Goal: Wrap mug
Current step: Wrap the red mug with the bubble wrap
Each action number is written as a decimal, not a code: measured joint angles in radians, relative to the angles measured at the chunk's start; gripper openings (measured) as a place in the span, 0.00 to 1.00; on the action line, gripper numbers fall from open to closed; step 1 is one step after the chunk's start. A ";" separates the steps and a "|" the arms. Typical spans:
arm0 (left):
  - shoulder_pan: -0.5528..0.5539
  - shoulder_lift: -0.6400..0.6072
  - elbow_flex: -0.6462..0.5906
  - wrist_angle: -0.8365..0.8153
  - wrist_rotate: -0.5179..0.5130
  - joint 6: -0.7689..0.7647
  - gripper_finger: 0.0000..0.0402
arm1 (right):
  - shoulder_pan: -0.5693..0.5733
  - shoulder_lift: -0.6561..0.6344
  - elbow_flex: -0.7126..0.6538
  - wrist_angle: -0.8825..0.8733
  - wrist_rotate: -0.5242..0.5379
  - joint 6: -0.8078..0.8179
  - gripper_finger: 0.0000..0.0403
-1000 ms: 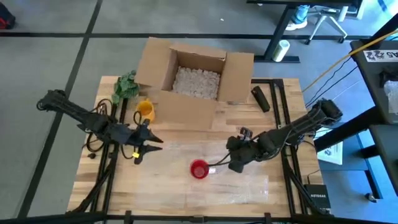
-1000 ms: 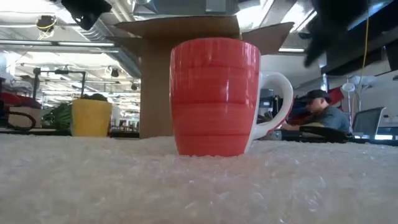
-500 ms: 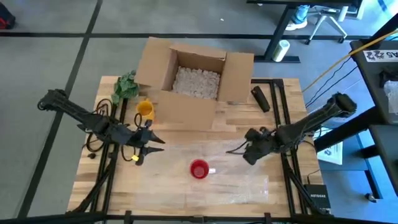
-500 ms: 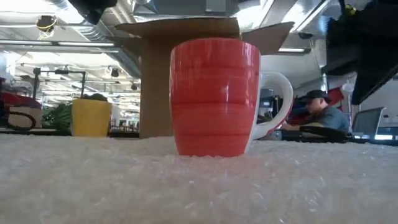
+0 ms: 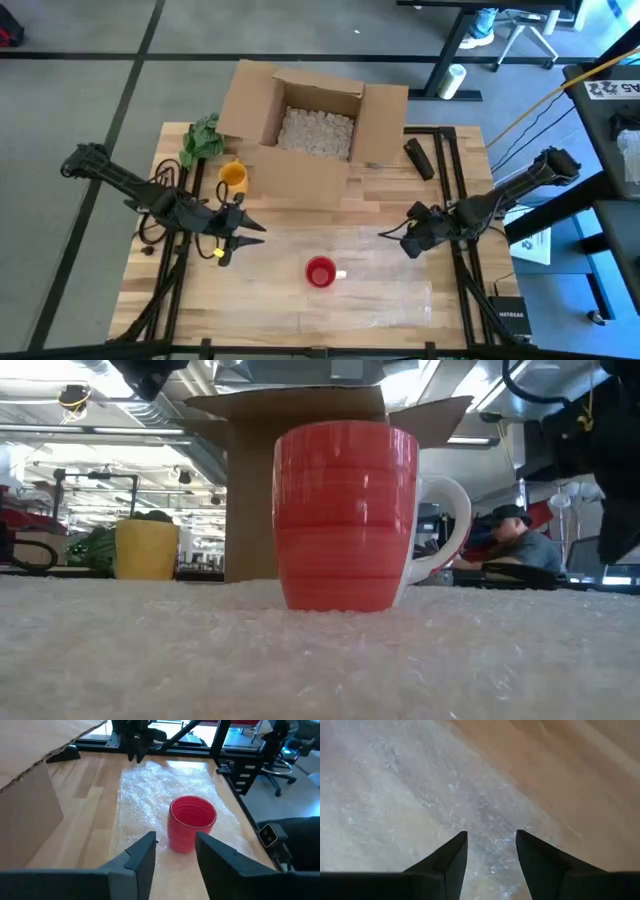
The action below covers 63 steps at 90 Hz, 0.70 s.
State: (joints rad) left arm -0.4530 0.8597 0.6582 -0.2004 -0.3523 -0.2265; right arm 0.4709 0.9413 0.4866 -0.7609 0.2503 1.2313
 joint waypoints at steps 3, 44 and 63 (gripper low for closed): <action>0.000 0.000 0.000 0.002 0.000 0.000 0.30 | 0.000 -0.004 0.001 0.012 0.000 -0.002 0.38; 0.000 0.020 0.000 -0.030 0.000 -0.007 0.30 | 0.000 -0.004 0.001 -0.123 0.028 0.055 0.38; 0.000 0.041 0.000 -0.030 0.000 -0.008 0.30 | 0.000 -0.004 -0.060 -0.109 0.019 0.126 0.38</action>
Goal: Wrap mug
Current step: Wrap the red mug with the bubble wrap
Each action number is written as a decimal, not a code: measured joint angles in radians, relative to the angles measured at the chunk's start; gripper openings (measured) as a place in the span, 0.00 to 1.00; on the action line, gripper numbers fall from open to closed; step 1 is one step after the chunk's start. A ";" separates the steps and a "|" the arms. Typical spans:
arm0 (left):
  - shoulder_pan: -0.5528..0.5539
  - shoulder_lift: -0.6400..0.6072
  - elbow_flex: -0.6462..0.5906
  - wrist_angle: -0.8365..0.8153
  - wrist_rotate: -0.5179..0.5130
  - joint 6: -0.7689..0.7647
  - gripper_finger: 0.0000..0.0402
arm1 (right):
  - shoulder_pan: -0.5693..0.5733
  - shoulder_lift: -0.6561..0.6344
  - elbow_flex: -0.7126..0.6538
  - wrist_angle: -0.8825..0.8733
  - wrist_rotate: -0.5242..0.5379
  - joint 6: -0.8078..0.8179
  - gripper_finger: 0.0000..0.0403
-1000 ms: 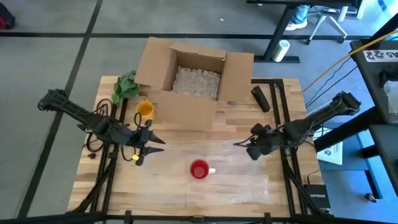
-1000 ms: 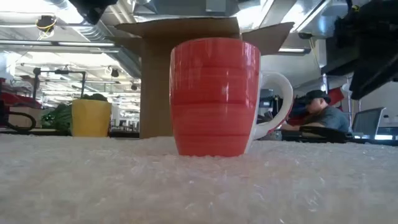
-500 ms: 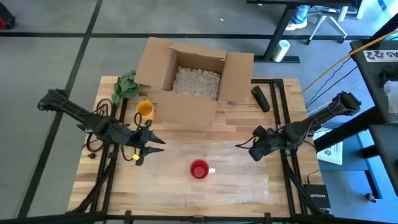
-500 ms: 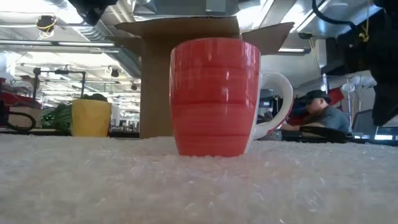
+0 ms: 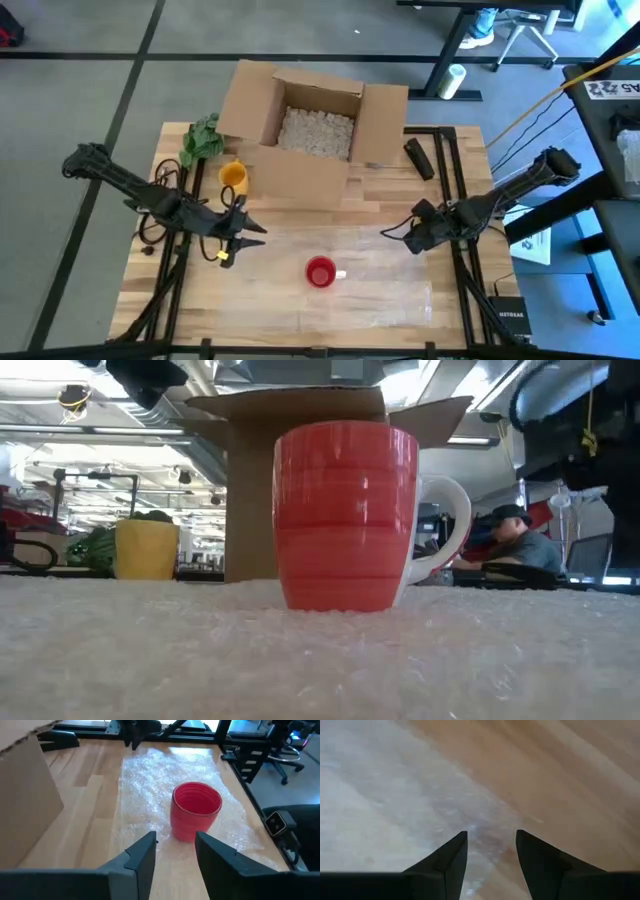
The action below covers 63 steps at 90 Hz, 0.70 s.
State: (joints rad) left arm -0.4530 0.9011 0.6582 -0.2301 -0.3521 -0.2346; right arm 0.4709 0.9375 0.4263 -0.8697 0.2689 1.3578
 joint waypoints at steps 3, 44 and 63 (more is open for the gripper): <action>0.000 0.000 0.000 0.000 0.000 -0.001 0.30 | 0.000 0.000 -0.017 0.021 0.000 0.003 0.38; 0.000 0.001 0.000 0.003 0.000 -0.020 0.30 | 0.000 0.000 -0.114 0.198 -0.017 0.030 0.38; 0.000 0.001 0.000 0.003 0.000 -0.020 0.30 | 0.000 0.000 -0.116 0.199 0.025 0.026 0.31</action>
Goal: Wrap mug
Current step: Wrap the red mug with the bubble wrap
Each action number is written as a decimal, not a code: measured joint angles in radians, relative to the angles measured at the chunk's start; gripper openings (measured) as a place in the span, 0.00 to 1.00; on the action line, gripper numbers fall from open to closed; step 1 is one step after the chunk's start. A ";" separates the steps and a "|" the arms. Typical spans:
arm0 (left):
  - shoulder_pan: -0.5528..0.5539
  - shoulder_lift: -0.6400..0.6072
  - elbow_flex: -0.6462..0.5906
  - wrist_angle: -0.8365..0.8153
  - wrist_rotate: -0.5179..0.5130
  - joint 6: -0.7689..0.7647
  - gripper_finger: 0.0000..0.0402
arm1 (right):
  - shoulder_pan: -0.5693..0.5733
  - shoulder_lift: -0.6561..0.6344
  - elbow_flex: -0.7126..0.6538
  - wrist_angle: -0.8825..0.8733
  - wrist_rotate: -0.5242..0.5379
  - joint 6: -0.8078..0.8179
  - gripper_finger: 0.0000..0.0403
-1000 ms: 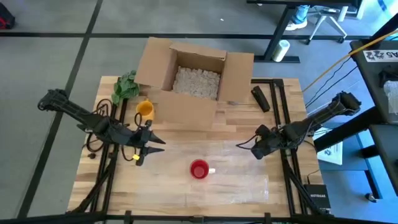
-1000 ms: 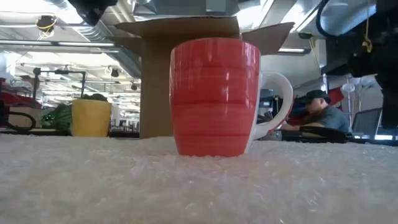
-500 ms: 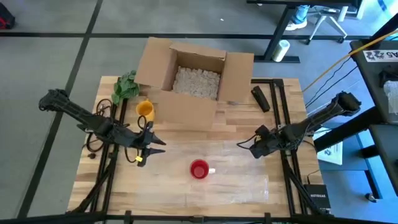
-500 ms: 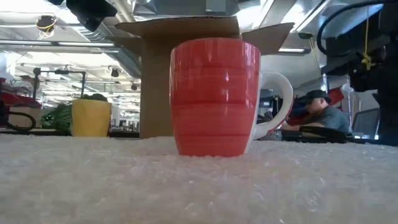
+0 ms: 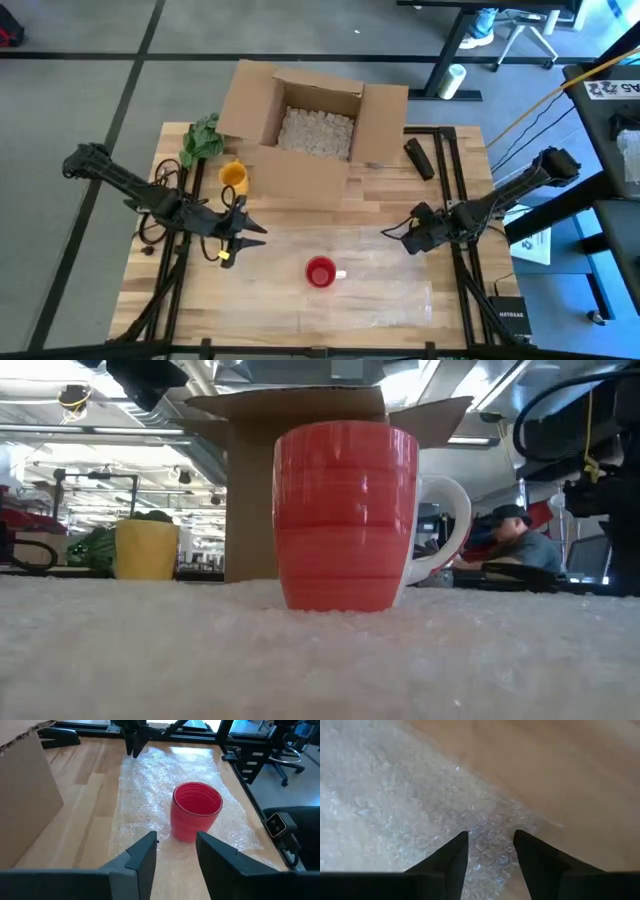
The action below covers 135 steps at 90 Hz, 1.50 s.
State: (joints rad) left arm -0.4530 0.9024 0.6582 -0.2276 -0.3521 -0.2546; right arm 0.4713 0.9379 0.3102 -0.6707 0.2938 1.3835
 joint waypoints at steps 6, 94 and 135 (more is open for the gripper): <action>0.000 0.000 0.000 0.000 0.000 0.000 0.30 | 0.000 0.000 0.000 0.011 0.004 -0.007 0.23; 0.000 0.000 0.000 -0.001 0.000 -0.007 0.30 | 0.000 -0.030 0.000 0.035 0.022 -0.060 0.50; 0.000 0.000 0.000 -0.001 0.000 -0.011 0.30 | 0.000 0.002 0.000 0.076 -0.002 -0.033 0.27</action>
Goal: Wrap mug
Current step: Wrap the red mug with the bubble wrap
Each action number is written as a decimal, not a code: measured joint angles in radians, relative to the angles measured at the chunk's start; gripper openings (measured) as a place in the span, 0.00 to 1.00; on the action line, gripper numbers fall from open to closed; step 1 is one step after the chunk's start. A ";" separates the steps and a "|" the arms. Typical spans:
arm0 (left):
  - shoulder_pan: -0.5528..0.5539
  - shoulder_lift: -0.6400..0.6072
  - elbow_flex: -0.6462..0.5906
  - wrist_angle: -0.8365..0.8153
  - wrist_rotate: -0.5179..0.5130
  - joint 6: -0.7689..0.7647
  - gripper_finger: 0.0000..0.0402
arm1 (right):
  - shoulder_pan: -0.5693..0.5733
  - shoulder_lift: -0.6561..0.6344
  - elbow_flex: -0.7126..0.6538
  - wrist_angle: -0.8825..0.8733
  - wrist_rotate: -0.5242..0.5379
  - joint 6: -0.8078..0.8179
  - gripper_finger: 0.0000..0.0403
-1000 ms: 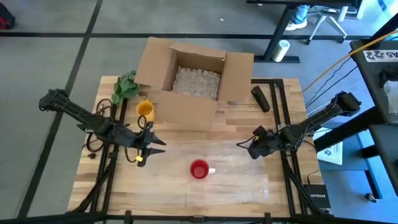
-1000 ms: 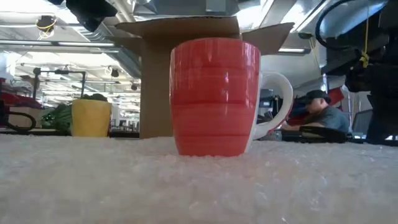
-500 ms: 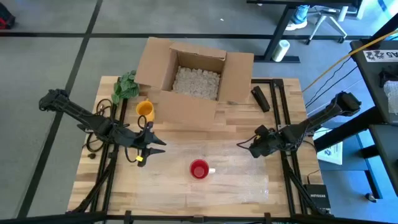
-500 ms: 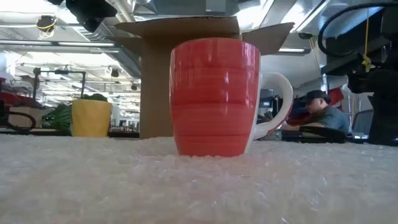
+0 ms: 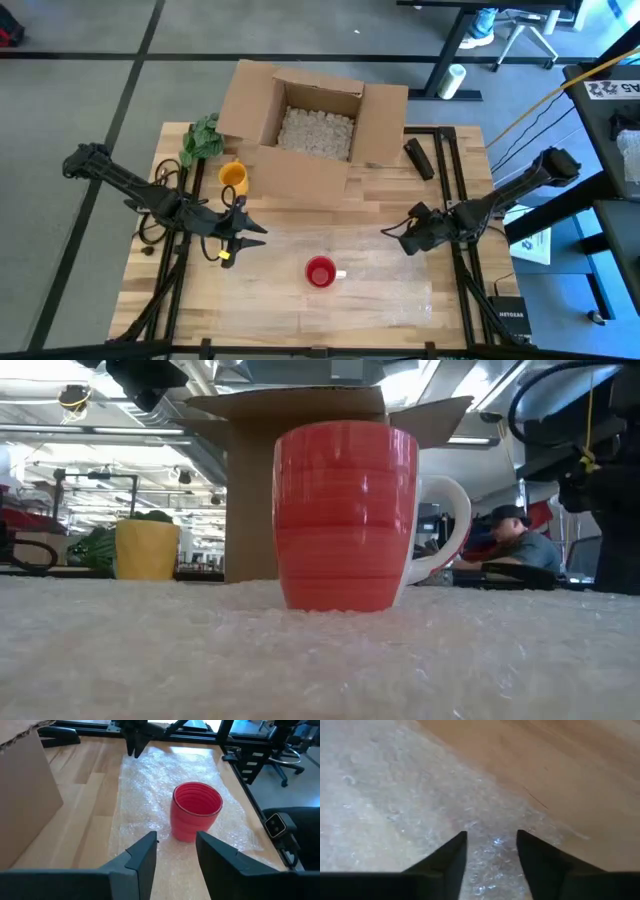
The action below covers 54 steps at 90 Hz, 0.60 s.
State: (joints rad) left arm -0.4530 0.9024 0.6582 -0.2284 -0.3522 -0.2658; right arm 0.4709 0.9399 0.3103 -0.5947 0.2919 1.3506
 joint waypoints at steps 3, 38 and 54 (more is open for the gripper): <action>0.000 0.000 0.000 0.000 0.000 0.000 0.30 | 0.000 0.002 0.000 0.005 -0.005 -0.001 0.22; 0.000 0.000 0.000 0.000 0.000 0.000 0.30 | 0.000 -0.010 0.002 0.144 0.030 -0.100 0.01; 0.000 0.000 0.000 0.000 0.000 0.000 0.30 | 0.001 -0.010 0.002 0.054 -0.021 -0.101 0.11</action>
State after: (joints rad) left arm -0.4530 0.9024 0.6582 -0.2279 -0.3519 -0.2661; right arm 0.4721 0.9295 0.3119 -0.5411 0.2710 1.2495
